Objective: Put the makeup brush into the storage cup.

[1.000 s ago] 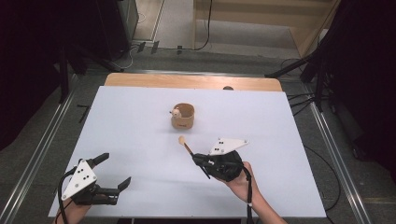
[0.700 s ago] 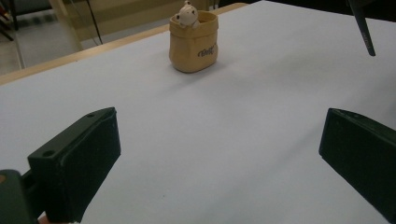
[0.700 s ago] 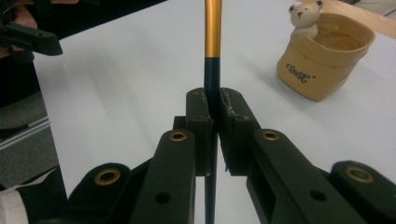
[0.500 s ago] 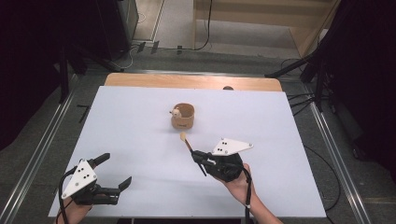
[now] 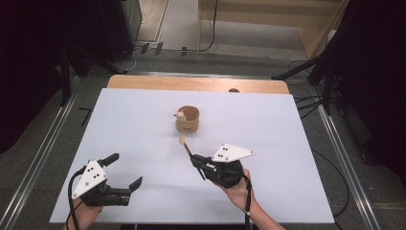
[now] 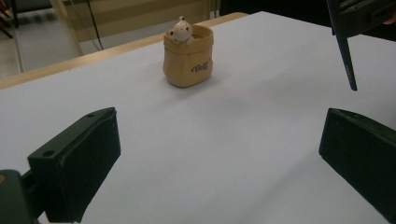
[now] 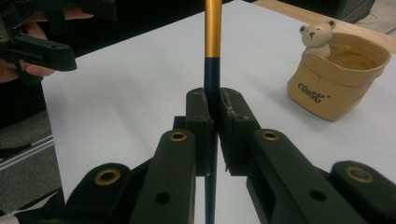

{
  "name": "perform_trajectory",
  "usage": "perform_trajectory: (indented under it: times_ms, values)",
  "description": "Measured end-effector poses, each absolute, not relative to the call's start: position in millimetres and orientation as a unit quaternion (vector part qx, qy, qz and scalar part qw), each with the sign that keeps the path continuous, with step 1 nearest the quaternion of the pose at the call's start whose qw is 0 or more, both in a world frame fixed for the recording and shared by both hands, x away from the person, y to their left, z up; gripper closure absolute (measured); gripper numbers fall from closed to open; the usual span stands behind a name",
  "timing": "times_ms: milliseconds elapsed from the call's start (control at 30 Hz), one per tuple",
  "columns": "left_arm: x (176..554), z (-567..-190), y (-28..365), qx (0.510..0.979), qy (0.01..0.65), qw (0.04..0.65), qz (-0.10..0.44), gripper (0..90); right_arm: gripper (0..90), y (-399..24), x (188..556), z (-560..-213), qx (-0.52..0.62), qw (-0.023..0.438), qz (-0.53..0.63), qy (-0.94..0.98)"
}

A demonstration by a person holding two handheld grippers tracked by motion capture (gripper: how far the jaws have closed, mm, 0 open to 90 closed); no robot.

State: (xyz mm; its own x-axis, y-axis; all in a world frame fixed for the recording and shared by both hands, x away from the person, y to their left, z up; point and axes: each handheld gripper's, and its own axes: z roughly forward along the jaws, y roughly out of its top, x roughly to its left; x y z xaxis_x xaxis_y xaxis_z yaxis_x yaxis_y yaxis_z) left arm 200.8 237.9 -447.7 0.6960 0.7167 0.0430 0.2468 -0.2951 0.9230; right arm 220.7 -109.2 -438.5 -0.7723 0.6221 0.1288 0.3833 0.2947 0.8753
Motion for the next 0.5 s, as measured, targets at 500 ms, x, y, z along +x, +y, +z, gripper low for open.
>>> perform_trajectory:
  times_ms: [500]
  values:
    - [214,-440,206,0.772,0.300,0.516,0.220,0.0,84.6,-104,222,-438,0.311,0.123,0.509,0.793]
